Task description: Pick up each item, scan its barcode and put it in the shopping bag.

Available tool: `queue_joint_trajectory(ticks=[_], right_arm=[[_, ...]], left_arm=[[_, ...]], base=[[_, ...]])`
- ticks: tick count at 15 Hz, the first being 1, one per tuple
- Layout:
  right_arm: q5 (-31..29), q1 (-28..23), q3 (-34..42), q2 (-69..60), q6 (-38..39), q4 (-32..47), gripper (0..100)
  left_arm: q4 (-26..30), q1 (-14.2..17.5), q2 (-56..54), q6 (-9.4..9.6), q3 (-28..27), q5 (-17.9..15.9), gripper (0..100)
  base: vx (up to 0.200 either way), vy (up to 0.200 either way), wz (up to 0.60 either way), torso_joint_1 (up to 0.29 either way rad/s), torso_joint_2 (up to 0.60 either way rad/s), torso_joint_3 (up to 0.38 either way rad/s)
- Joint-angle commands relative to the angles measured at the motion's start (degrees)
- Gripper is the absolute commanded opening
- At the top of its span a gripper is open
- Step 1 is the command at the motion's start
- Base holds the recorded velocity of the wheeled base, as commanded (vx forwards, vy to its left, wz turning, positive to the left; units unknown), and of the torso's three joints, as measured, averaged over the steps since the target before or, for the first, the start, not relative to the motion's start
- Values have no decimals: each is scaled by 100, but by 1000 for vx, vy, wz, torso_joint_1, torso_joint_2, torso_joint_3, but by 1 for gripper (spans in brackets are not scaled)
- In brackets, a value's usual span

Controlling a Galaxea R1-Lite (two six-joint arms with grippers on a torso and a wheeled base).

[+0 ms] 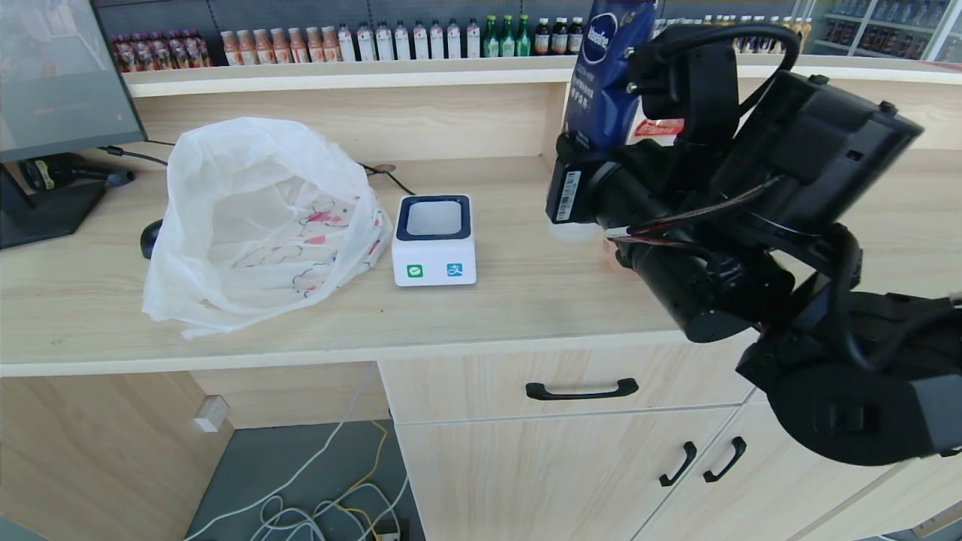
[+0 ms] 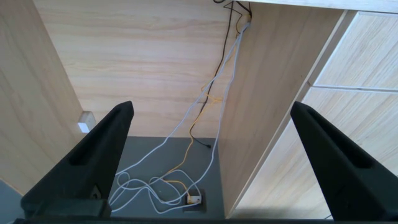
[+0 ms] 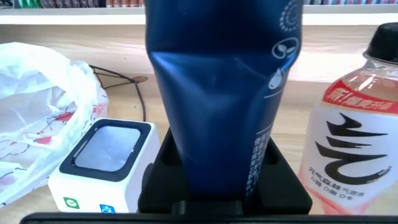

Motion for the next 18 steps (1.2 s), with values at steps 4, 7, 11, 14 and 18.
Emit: queue_joint_trajectory(ticks=[4,7,11,14,18], right_arm=[[46,92,869,-820,117,-53,0],[-16,408,1326,-1040,451,-237,0],[2,452,2495,-1207,548,-1582,0],[28,566,3058,-1374,855,-1837,0],[37,812,3154,-1462,1119,-1846,0]], left_arm=[[0,1,-1,-6,0,4,100],[0,1,-1,3,0,4,100],[0,1,-1,3,0,4,100],[0,1,-1,3,0,4,100],[0,1,-1,3,0,4,100]], base=[[0,0,0,0,0,0],[0,0,0,0,0,0],[0,0,0,0,0,0],[0,0,0,0,0,0],[0,0,0,0,0,0]])
